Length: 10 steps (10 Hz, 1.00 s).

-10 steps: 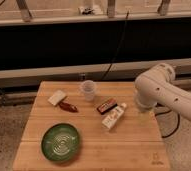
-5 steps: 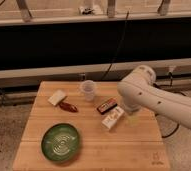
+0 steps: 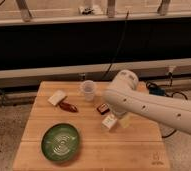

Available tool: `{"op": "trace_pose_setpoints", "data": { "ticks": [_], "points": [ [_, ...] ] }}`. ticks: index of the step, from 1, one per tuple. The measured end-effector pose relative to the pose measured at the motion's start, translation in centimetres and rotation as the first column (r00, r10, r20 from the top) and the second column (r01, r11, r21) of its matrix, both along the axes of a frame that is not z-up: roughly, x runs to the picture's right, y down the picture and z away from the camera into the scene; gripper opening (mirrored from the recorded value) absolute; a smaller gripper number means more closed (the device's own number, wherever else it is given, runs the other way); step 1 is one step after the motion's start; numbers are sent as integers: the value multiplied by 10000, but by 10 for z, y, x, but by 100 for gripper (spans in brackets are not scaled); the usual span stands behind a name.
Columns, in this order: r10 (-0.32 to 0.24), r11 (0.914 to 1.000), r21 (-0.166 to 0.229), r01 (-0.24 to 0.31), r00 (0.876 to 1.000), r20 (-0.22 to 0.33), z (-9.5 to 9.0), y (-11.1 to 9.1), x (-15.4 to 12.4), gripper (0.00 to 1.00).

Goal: Pick up the ceramic bowl

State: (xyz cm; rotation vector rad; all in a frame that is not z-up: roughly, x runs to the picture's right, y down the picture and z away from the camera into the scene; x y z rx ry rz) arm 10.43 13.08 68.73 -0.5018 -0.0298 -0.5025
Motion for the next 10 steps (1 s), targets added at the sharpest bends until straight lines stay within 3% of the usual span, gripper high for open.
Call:
{"op": "trace_pose_setpoints", "data": {
  "ticks": [3, 5, 7, 10],
  "points": [
    [-621, 9981, -8, 621, 9977, 272, 4, 6, -16, 80],
    [-1553, 9878, -1, 1556, 9859, 623, 6, 12, -47, 80],
    [-2420, 9699, -1, 2433, 9646, 1051, 6, 19, -62, 80],
    [-2775, 9604, 102, 2784, 9529, 1225, 10, 26, -69, 80]
  ]
}}
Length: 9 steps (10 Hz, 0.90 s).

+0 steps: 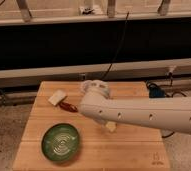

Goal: Pick up the ceramic bowl

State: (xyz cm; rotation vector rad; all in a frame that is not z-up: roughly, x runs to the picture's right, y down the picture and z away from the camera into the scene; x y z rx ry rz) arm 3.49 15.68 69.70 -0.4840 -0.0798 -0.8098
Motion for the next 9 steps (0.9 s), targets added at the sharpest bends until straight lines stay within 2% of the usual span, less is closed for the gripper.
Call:
{"op": "trace_pose_setpoints", "data": {
  "ticks": [2, 4, 7, 9],
  "points": [
    [-690, 9976, 16, 690, 9967, 429, 1, 15, -25, 80],
    [-1081, 9941, 42, 1081, 9920, 650, 6, 27, -36, 80],
    [-1349, 9907, -40, 1361, 9852, 1060, 13, 42, -50, 80],
    [-1600, 9864, -147, 1639, 9760, 1477, 19, 57, -69, 80]
  ]
}}
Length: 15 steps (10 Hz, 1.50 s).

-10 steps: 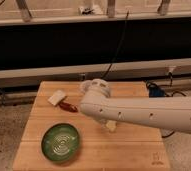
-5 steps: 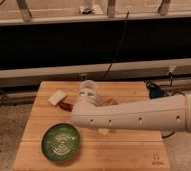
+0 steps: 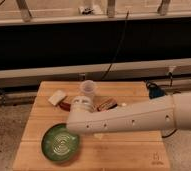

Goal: Pick up the ceramic bowl

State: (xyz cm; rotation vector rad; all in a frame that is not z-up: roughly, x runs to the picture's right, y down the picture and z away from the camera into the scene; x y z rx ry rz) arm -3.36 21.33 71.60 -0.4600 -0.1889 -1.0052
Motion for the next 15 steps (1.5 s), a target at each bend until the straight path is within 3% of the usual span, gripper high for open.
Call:
{"op": "trace_pose_setpoints", "data": {
  "ticks": [2, 7, 15],
  "points": [
    [-344, 9990, -283, 352, 9990, 277, -2, 5, 1, 80],
    [-853, 9944, -541, 903, 9924, 890, 7, 23, -19, 80],
    [-1090, 9867, -1055, 1237, 9848, 1353, 29, 58, -32, 80]
  ]
}}
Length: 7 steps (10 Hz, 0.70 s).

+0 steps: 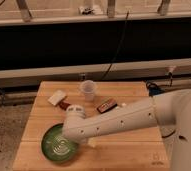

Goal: Pick up the ceramic bowl

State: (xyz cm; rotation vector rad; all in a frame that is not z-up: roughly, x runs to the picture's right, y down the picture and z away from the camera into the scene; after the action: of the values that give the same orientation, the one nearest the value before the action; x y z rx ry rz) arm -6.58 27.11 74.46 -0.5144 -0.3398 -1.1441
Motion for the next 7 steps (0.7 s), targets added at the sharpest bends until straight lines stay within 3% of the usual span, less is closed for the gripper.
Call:
{"op": "trace_pose_setpoints", "data": {
  "ticks": [7],
  "points": [
    [-132, 9995, -294, 137, 9998, 167, 8, 12, -1, 80]
  ]
}}
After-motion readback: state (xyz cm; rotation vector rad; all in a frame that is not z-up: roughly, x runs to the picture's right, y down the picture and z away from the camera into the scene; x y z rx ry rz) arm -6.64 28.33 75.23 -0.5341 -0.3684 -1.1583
